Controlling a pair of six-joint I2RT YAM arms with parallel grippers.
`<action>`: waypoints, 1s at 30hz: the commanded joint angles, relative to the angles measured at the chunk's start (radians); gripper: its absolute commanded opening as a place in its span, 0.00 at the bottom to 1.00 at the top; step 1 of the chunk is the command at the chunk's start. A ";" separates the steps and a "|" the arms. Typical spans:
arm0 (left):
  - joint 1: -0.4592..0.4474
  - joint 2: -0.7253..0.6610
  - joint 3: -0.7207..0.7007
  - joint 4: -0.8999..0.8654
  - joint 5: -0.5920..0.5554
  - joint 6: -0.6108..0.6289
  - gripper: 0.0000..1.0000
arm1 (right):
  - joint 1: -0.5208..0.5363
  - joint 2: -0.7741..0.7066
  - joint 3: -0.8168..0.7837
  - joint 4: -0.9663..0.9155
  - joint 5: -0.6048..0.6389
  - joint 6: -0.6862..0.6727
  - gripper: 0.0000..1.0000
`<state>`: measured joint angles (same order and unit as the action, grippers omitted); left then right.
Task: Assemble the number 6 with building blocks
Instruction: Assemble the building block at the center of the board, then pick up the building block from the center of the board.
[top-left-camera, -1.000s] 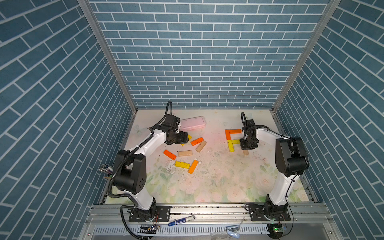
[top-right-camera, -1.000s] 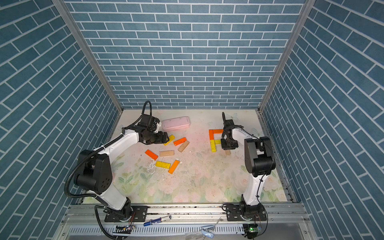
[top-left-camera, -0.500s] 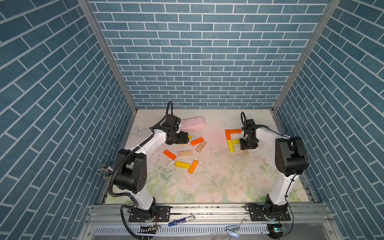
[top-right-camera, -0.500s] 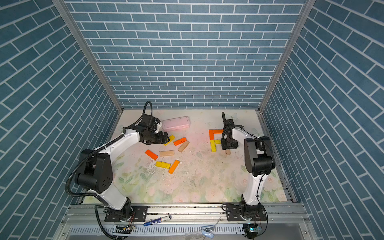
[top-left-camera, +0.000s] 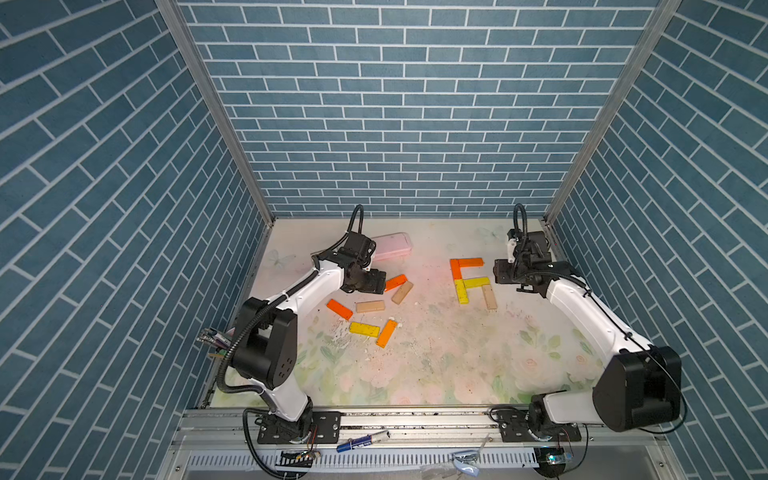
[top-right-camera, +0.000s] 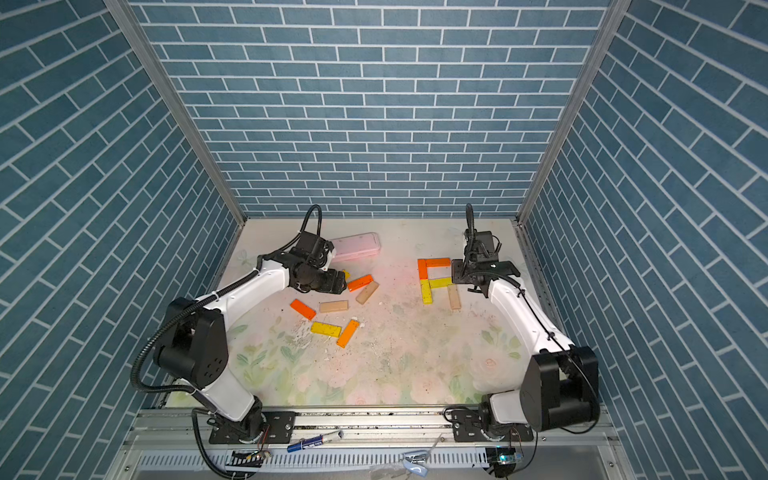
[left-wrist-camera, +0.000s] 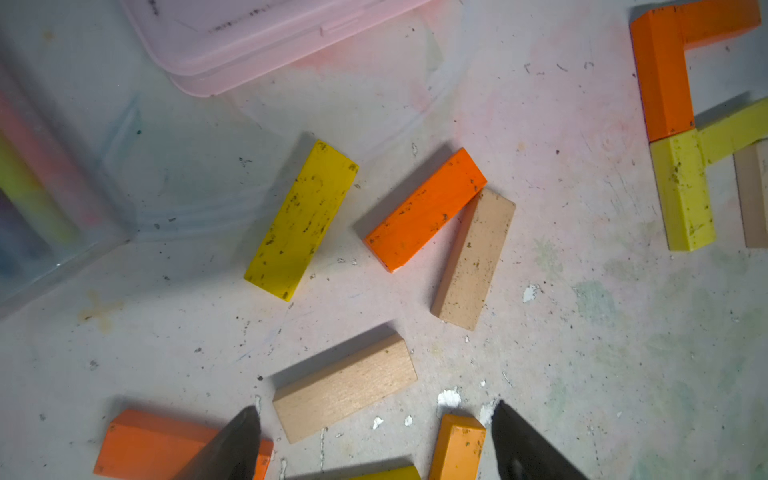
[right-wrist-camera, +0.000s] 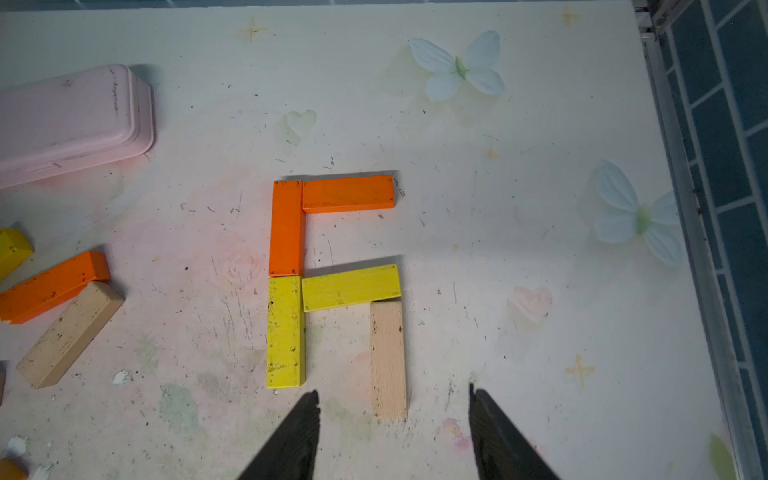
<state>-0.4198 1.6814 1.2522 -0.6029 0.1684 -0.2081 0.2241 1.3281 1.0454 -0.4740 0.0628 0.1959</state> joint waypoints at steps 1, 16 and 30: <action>-0.063 -0.013 0.010 -0.027 -0.072 0.052 0.87 | -0.001 -0.061 -0.113 0.077 0.014 0.109 0.58; -0.242 0.170 0.148 -0.098 -0.168 0.021 0.68 | 0.000 -0.249 -0.338 0.161 -0.137 0.191 0.54; -0.252 0.371 0.323 -0.116 -0.203 0.015 0.59 | -0.001 -0.282 -0.338 0.123 -0.144 0.188 0.54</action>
<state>-0.6674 2.0209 1.5372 -0.6876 -0.0067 -0.1802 0.2241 1.0618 0.7132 -0.3340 -0.0723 0.3618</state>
